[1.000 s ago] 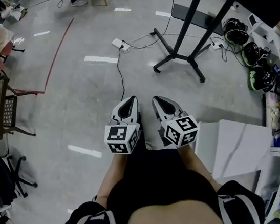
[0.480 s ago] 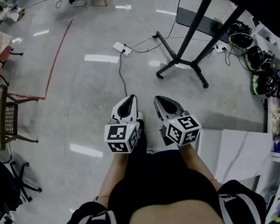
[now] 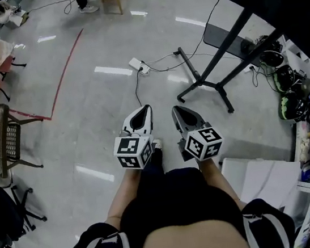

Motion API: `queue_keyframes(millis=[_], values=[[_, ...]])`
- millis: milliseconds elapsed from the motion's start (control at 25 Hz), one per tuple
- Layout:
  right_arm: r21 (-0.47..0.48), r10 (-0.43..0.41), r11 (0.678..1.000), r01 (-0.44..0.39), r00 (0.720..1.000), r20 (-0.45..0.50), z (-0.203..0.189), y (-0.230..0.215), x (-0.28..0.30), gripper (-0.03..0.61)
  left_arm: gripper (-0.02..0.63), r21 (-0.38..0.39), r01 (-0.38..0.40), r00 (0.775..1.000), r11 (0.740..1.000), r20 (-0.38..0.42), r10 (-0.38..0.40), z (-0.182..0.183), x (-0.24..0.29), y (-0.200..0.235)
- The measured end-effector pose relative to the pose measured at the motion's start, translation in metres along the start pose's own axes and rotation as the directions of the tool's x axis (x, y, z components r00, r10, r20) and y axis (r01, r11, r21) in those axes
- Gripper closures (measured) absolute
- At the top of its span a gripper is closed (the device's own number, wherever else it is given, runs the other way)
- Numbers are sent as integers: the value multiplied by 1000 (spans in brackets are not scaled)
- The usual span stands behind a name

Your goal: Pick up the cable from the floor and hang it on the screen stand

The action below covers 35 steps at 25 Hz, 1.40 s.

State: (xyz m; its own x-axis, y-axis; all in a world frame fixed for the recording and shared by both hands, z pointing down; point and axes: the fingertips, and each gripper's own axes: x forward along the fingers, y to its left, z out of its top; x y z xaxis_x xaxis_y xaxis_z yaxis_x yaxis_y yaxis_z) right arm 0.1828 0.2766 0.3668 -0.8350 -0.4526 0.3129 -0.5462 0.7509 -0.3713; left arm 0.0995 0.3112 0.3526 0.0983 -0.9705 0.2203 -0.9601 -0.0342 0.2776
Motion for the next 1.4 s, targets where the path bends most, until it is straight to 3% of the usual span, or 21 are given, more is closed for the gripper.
queue_keyframes(millis=[440,840,1400], values=[[-18,-8,1000,8,1000,6,37,-28,82,554,606,-33,12,1000,999,2,-12,26,64,52],[5,-31,999,31,999,-10,45,-55,105,554,606,-31,15,1000,999,-19,-16,29,95,65],[-19,53,998,-54,997,-51,78,-83,186,554,606,-81,-67,997,994,-44,63,34,152,115]])
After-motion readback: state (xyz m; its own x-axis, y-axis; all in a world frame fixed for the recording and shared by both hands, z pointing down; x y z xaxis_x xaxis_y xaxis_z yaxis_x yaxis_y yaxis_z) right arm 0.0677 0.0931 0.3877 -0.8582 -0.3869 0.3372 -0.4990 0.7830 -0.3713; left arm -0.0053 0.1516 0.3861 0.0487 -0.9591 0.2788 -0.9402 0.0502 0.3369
